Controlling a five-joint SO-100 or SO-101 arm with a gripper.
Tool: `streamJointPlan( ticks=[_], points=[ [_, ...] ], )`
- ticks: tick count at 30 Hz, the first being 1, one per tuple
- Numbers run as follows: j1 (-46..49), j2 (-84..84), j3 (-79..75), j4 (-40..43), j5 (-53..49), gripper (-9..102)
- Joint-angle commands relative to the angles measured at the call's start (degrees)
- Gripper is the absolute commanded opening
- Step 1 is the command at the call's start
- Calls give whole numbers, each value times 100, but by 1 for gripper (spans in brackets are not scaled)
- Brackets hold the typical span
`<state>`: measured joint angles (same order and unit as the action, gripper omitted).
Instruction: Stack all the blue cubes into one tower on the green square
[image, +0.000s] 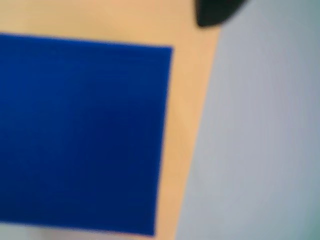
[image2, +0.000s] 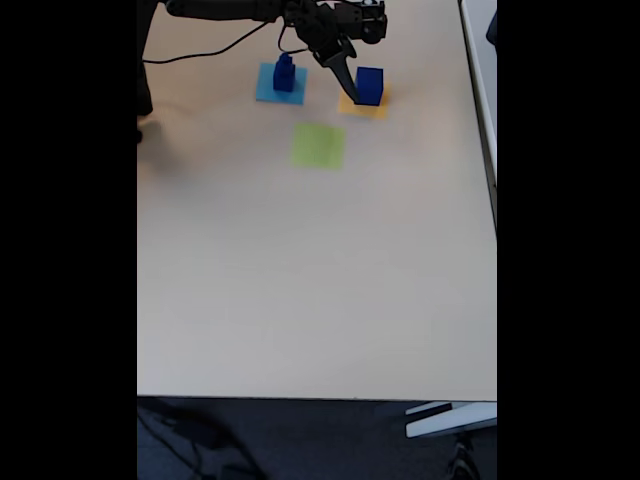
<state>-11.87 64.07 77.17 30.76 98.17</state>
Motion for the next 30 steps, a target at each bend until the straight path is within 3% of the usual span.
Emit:
streamJointPlan(
  ticks=[1, 30],
  points=[
    [-105, -97, -369, -387, 167, 61],
    [-97, -527, -694, -527, 290, 57]
  ],
)
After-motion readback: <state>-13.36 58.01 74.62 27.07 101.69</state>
